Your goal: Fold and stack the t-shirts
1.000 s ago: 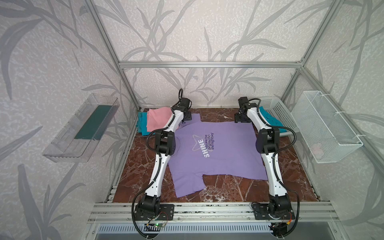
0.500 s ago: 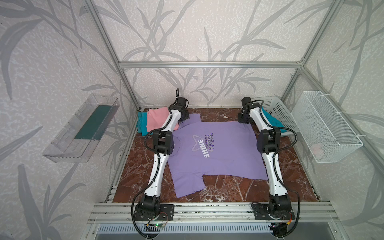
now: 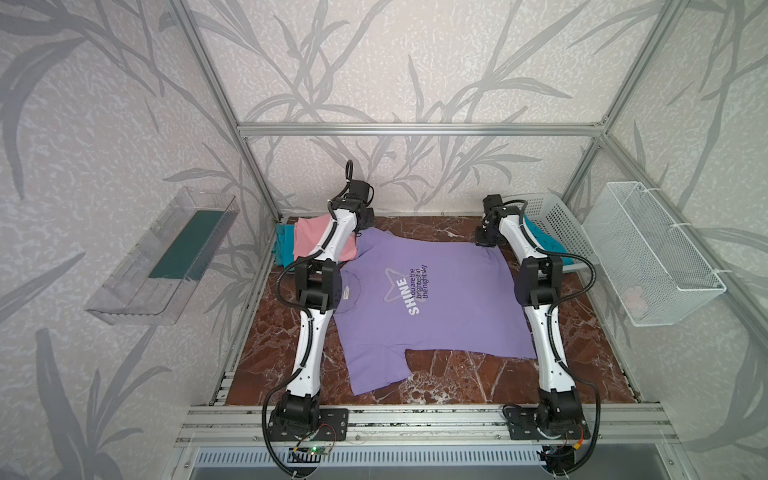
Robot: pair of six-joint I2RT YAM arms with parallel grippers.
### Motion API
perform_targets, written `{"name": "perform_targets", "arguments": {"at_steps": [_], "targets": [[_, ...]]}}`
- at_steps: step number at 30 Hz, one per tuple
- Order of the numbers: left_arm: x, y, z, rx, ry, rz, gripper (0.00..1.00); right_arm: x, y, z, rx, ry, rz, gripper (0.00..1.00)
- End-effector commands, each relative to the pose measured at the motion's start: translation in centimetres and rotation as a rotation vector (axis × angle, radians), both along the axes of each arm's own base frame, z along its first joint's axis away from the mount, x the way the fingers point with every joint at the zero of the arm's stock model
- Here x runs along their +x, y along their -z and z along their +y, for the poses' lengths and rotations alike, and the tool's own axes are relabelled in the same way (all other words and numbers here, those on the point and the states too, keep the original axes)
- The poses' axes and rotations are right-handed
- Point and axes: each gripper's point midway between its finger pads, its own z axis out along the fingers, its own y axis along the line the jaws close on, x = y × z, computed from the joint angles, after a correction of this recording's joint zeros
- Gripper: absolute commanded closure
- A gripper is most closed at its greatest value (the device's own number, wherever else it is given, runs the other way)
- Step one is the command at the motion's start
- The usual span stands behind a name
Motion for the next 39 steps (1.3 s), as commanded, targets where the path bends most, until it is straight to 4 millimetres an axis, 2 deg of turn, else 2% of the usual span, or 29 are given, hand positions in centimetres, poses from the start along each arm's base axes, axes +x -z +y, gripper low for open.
{"name": "perform_targets", "arguments": {"at_steps": [1, 4, 7, 14, 25, 30, 34, 36, 39], "targets": [[-1.6, -4.2, 0.5, -0.022, -0.014, -0.076, 1.0, 0.7, -6.3, -0.3, 0.005, -0.006, -0.159, 1.0], [-3.5, -3.8, 0.8, -0.039, -0.032, -0.066, 1.0, 0.1, -7.5, -0.3, 0.011, -0.006, -0.219, 1.0], [-5.3, -2.7, 1.1, -0.05, -0.048, -0.042, 1.0, -0.9, -8.4, -0.5, 0.012, -0.004, -0.274, 1.0], [-8.3, 0.4, 0.8, -0.086, -0.062, 0.048, 1.0, -3.1, -9.0, -1.2, -0.001, 0.011, -0.335, 1.0], [-12.6, 4.0, 1.2, -0.081, -0.094, 0.15, 1.0, -7.5, -5.3, -1.3, 0.015, 0.015, -0.246, 1.0], [-14.8, 6.6, 0.9, -0.072, -0.091, 0.214, 1.0, -9.2, -3.5, -1.6, 0.014, 0.039, -0.193, 1.0], [-17.0, 8.9, 0.8, -0.055, -0.095, 0.277, 1.0, -10.4, -2.9, -1.8, 0.029, 0.068, -0.171, 1.0], [-17.9, 9.6, 0.9, -0.047, -0.101, 0.299, 1.0, -10.7, -3.0, -1.7, 0.042, 0.079, -0.168, 0.9], [-19.0, 10.1, 1.3, -0.032, -0.116, 0.328, 0.74, -11.8, -3.1, -1.2, 0.078, 0.08, -0.138, 0.62]]}}
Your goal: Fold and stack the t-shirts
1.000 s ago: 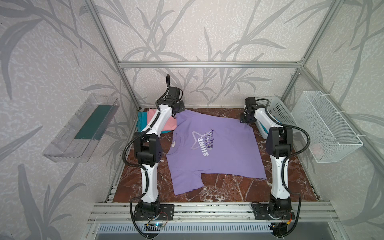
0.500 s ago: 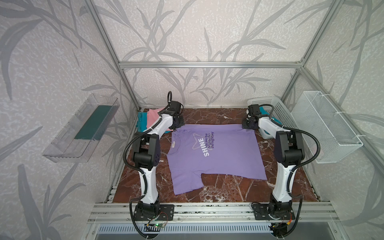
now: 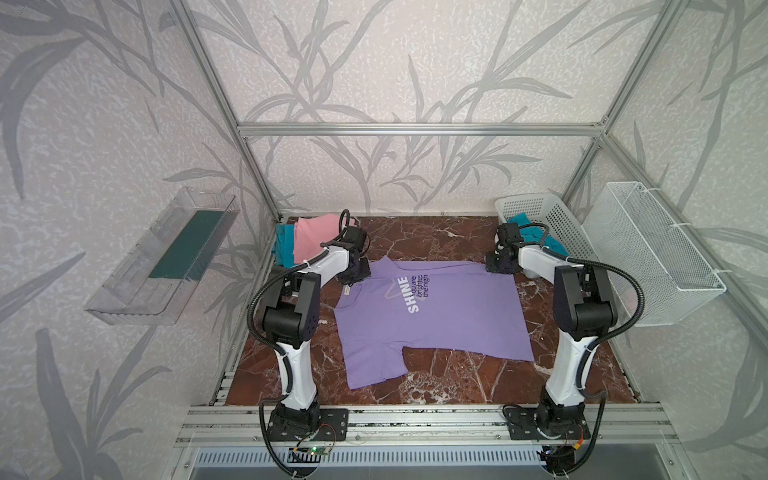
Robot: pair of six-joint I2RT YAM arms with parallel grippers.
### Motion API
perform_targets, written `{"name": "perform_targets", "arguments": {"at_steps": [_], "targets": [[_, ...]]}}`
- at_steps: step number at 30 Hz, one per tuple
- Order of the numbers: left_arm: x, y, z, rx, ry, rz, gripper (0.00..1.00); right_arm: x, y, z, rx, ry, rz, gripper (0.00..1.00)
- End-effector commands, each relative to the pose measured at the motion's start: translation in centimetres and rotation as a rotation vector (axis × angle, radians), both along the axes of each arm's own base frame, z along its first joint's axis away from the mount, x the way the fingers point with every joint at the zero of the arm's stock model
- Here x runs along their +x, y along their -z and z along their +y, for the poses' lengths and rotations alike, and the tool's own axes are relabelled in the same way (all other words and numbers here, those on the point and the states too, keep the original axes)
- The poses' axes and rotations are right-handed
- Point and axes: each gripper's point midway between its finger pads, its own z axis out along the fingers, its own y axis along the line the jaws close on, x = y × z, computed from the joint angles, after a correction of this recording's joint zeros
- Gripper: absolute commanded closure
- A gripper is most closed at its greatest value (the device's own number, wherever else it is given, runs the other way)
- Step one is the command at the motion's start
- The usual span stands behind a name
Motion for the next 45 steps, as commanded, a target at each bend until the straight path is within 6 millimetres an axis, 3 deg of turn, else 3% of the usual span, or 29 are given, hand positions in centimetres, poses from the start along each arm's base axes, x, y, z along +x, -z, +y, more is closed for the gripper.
{"name": "perform_targets", "arguments": {"at_steps": [1, 3, 6, 11, 22, 28, 31, 33, 36, 38, 42, 45], "targets": [[-0.8, -1.7, 0.7, 0.019, -0.035, -0.017, 0.69, -1.0, -2.3, 0.0, 0.049, 0.027, -0.019, 0.57], [-1.4, -1.9, 0.9, 0.029, -0.042, -0.018, 0.63, -2.2, -2.4, 0.3, 0.078, 0.038, -0.016, 0.51], [-2.7, -1.8, 1.2, 0.048, -0.053, -0.011, 0.62, -4.0, -2.5, 0.4, 0.102, 0.054, -0.018, 0.49], [-6.0, 0.1, 1.6, 0.064, -0.081, 0.045, 0.69, -7.3, -1.6, 0.4, 0.128, 0.068, 0.022, 0.5], [-12.8, 3.1, 2.5, 0.072, -0.132, 0.145, 0.73, -13.8, 0.9, 0.9, 0.152, 0.084, 0.156, 0.49], [-17.8, 3.7, 2.3, 0.078, -0.141, 0.191, 0.76, -17.6, 2.2, 1.0, 0.193, 0.126, 0.214, 0.47], [-19.4, 3.1, 2.0, 0.078, -0.136, 0.192, 0.76, -18.9, 2.1, 0.5, 0.17, 0.135, 0.218, 0.46], [-18.8, 2.1, 1.9, 0.075, -0.128, 0.168, 0.76, -18.8, 1.4, 0.3, 0.162, 0.132, 0.2, 0.46], [-15.8, -1.0, 1.2, 0.077, -0.1, 0.094, 0.73, -17.1, -1.3, 0.2, 0.147, 0.115, 0.135, 0.47], [-13.2, -3.5, 0.1, 0.058, -0.074, 0.027, 0.72, -15.1, -3.8, 0.3, 0.136, 0.099, 0.073, 0.54], [-8.1, -7.2, -2.6, 0.024, -0.024, -0.091, 0.71, -10.5, -8.0, 1.4, 0.085, 0.042, -0.028, 0.81], [-5.0, -7.8, -4.9, -0.018, 0.004, -0.125, 0.7, -7.1, -9.0, 2.3, 0.047, 0.004, -0.038, 0.83]]}}
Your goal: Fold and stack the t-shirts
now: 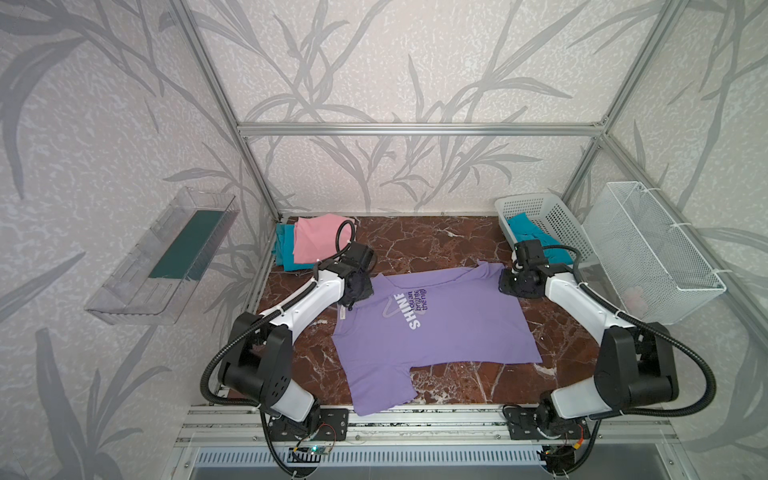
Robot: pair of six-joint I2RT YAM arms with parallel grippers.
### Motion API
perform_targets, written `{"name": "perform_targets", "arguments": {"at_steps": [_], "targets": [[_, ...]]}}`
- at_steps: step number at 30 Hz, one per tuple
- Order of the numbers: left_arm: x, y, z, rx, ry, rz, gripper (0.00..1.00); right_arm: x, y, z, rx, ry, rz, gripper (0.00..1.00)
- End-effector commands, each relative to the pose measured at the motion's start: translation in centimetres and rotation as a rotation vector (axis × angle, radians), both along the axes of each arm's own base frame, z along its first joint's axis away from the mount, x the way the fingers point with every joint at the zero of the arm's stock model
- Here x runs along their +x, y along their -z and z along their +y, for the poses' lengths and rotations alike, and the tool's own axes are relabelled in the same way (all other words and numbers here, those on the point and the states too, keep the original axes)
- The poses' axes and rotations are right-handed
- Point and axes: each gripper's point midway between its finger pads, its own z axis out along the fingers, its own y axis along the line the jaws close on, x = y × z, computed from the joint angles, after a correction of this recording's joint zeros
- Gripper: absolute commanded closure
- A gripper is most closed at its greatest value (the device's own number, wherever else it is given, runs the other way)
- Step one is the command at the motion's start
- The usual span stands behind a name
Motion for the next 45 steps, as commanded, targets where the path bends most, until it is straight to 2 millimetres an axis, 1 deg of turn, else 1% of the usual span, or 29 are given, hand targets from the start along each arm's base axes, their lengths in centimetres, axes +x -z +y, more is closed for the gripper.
{"name": "perform_targets", "arguments": {"at_steps": [1, 4, 5, 8, 10, 15, 17, 21, 23, 25, 27, 28, 31, 32, 34, 35, 37, 38, 40, 42, 45], "targets": [[2.3, 1.0, -1.9, 0.016, 0.047, 0.017, 0.7, 3.1, -0.1, 0.7, -0.083, -0.051, 0.025, 0.79], [4.1, 2.2, -3.7, 0.031, 0.095, 0.035, 0.67, 6.2, 0.6, 1.4, -0.158, -0.09, 0.057, 0.6], [4.5, 2.8, -4.1, 0.038, 0.108, 0.047, 0.66, 7.1, 0.9, 1.6, -0.187, -0.103, 0.066, 0.56], [5.1, 4.7, -4.8, 0.044, 0.129, 0.094, 0.65, 9.1, 1.9, 2.1, -0.263, -0.149, 0.1, 0.5], [5.2, 6.0, -4.8, 0.056, 0.133, 0.117, 0.65, 10.2, 3.1, 2.5, -0.306, -0.18, 0.135, 0.48], [5.2, 8.2, -4.6, 0.066, 0.135, 0.16, 0.65, 11.1, 5.8, 2.6, -0.347, -0.213, 0.216, 0.47], [5.2, 8.7, -4.6, 0.069, 0.134, 0.17, 0.65, 11.4, 6.7, 2.8, -0.348, -0.223, 0.228, 0.48], [5.0, 9.6, -4.4, 0.073, 0.127, 0.188, 0.65, 11.3, 8.4, 2.8, -0.351, -0.234, 0.264, 0.61], [4.9, 10.0, -4.2, 0.074, 0.119, 0.198, 0.65, 11.1, 8.9, 2.7, -0.359, -0.234, 0.278, 0.64], [4.7, 10.5, -4.0, 0.074, 0.111, 0.207, 0.65, 10.9, 9.3, 2.5, -0.369, -0.235, 0.29, 0.72], [4.5, 10.9, -3.8, 0.072, 0.104, 0.214, 0.65, 10.6, 9.6, 2.3, -0.38, -0.237, 0.299, 0.76], [4.4, 11.1, -3.7, 0.072, 0.099, 0.218, 0.65, 10.6, 9.7, 2.1, -0.391, -0.232, 0.303, 0.8], [4.2, 11.4, -3.4, 0.069, 0.092, 0.224, 0.65, 10.5, 9.1, 1.4, -0.415, -0.208, 0.294, 0.98], [4.1, 11.5, -3.4, 0.068, 0.089, 0.228, 0.65, 10.6, 8.5, 1.2, -0.423, -0.197, 0.277, 1.0], [3.9, 11.7, -3.2, 0.069, 0.088, 0.232, 0.65, 10.7, 7.0, 0.8, -0.433, -0.173, 0.234, 1.0], [3.9, 11.7, -3.2, 0.07, 0.086, 0.232, 0.65, 10.8, 5.7, 0.4, -0.442, -0.15, 0.194, 1.0], [3.7, 11.8, -3.0, 0.071, 0.082, 0.237, 0.65, 10.7, 3.8, -0.4, -0.445, -0.109, 0.138, 1.0], [3.6, 11.8, -2.9, 0.071, 0.08, 0.235, 0.65, 10.4, 2.7, -0.9, -0.434, -0.081, 0.105, 1.0], [3.4, 11.9, -2.8, 0.072, 0.077, 0.237, 0.65, 9.3, 1.2, -2.1, -0.395, -0.014, 0.051, 1.0], [3.1, 12.1, -2.7, 0.072, 0.073, 0.241, 0.64, 8.0, 0.3, -3.3, -0.338, 0.052, 0.001, 1.0], [2.7, 12.4, -2.5, 0.074, 0.071, 0.25, 0.65, 5.2, 0.5, -4.8, -0.23, 0.151, -0.047, 1.0]]}}
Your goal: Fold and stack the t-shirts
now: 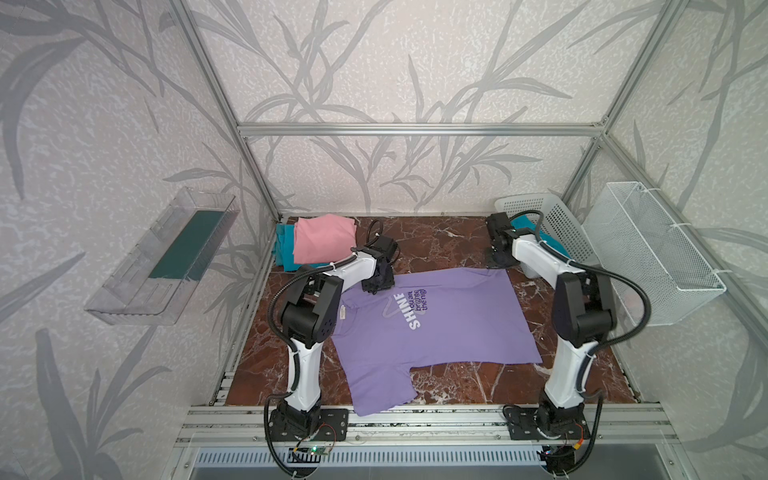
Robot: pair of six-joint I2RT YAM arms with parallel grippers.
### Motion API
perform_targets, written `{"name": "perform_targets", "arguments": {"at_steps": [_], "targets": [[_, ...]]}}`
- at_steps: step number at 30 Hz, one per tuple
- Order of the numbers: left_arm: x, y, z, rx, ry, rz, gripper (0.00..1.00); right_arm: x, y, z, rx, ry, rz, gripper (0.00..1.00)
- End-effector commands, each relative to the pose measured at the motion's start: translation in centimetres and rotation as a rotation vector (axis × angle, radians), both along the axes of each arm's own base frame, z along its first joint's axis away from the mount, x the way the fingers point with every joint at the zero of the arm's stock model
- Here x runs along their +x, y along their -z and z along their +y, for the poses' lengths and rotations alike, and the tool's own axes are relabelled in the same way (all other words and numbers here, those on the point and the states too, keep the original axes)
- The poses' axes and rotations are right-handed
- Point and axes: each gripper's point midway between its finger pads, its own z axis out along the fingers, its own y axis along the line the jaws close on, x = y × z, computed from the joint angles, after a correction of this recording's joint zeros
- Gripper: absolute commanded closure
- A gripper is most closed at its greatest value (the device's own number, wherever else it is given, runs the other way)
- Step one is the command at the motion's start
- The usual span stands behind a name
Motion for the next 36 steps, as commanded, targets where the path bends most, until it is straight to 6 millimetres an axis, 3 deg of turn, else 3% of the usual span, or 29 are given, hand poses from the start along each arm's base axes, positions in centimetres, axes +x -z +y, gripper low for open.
{"name": "perform_targets", "arguments": {"at_steps": [1, 3, 6, 8, 12, 17, 20, 24, 28, 32, 36], "targets": [[-2.3, 2.4, 1.5, 0.035, -0.031, 0.091, 0.65, -1.7, -0.9, -1.4, 0.137, 0.135, -0.143, 1.0], [-2.5, 2.6, 1.6, 0.036, -0.03, 0.097, 0.65, -3.7, 0.6, -1.3, 0.21, 0.171, -0.164, 0.92], [-2.8, 2.7, 1.8, 0.039, -0.032, 0.102, 0.64, -6.8, 3.3, -0.4, 0.314, 0.203, -0.133, 0.56], [-2.9, 2.7, 1.8, 0.036, -0.03, 0.101, 0.65, -8.6, 4.9, 0.3, 0.376, 0.213, -0.088, 0.44], [-2.8, 2.3, 1.7, 0.033, -0.029, 0.094, 0.65, -10.1, 5.3, 0.4, 0.411, 0.218, -0.03, 0.41], [-2.8, 1.1, 1.6, 0.018, -0.026, 0.081, 0.65, -8.8, 2.2, 0.9, 0.421, 0.142, -0.082, 0.44], [-2.6, -1.1, 1.5, 0.001, -0.023, 0.045, 0.63, -7.3, 0.1, 3.1, 0.46, 0.062, -0.127, 0.52], [-1.9, -5.3, 1.8, 0.007, -0.018, -0.036, 0.58, -5.6, -2.4, 9.3, 0.413, -0.182, -0.168, 0.56], [-1.4, -9.2, 3.6, 0.076, -0.057, -0.101, 0.55, -4.5, -4.5, 17.8, 0.437, -0.473, -0.196, 0.59], [-1.7, -9.8, 6.0, 0.126, -0.097, -0.108, 0.58, -3.9, -5.9, 25.9, 0.524, -0.707, -0.248, 0.56], [-2.4, -8.1, 9.2, 0.101, -0.195, -0.063, 0.63, -3.8, -4.9, 33.1, 0.52, -0.898, -0.213, 0.49]]}}
